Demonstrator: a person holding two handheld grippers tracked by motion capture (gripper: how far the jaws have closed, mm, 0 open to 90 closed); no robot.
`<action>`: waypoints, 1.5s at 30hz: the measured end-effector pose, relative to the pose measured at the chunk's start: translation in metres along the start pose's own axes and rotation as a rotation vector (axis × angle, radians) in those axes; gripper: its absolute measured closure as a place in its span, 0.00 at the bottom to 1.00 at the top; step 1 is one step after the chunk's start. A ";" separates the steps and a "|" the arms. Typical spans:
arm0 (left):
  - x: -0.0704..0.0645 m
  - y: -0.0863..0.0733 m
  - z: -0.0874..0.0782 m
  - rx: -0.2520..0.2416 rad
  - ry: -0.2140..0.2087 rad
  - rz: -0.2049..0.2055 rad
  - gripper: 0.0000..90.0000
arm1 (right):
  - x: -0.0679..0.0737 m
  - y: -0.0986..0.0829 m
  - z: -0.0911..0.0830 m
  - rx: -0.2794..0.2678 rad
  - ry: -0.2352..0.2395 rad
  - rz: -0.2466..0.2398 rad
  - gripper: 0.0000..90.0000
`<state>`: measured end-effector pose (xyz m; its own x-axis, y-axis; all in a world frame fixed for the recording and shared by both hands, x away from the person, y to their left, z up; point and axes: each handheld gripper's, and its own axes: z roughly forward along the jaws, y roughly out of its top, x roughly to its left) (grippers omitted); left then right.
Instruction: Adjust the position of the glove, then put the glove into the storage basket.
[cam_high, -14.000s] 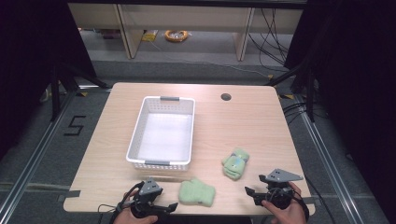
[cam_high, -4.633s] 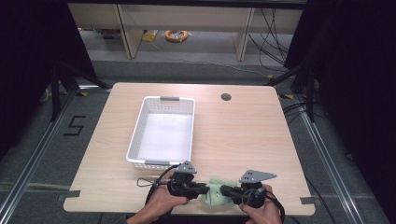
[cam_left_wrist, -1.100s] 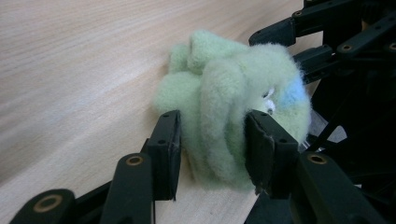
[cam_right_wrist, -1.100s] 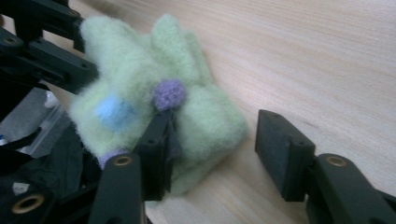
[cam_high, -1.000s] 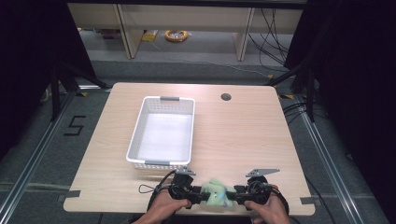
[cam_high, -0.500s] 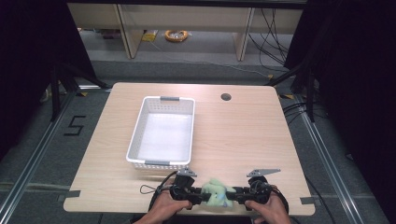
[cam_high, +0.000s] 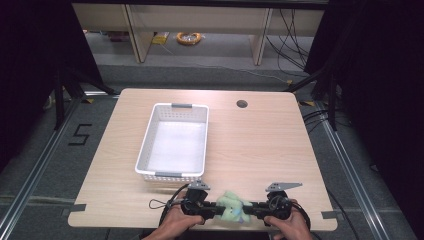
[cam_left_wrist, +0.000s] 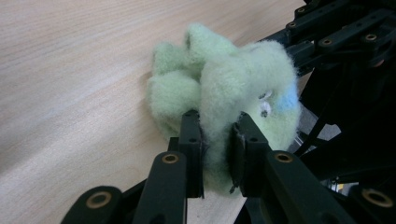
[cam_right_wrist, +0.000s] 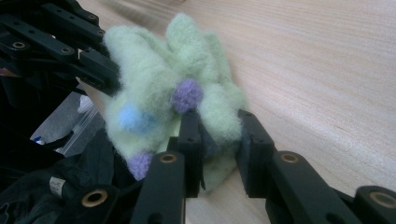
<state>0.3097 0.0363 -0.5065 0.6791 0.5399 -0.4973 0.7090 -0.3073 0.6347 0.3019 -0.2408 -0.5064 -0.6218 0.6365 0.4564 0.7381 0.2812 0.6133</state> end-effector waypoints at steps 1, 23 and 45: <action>0.000 0.000 0.000 0.000 0.000 0.000 0.85 | 0.000 0.000 0.000 0.000 0.000 0.000 0.83; -0.008 0.012 -0.021 -0.055 -0.012 0.027 0.86 | 0.015 0.015 -0.015 -0.034 0.007 -0.027 0.84; 0.002 0.043 -0.092 -0.118 0.018 0.024 0.85 | 0.051 0.090 -0.015 -0.053 0.030 -0.164 0.84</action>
<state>0.3240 0.0956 -0.4256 0.6912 0.5476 -0.4717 0.6649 -0.2260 0.7119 0.3327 -0.1933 -0.4178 -0.7409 0.5632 0.3659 0.6117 0.3409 0.7138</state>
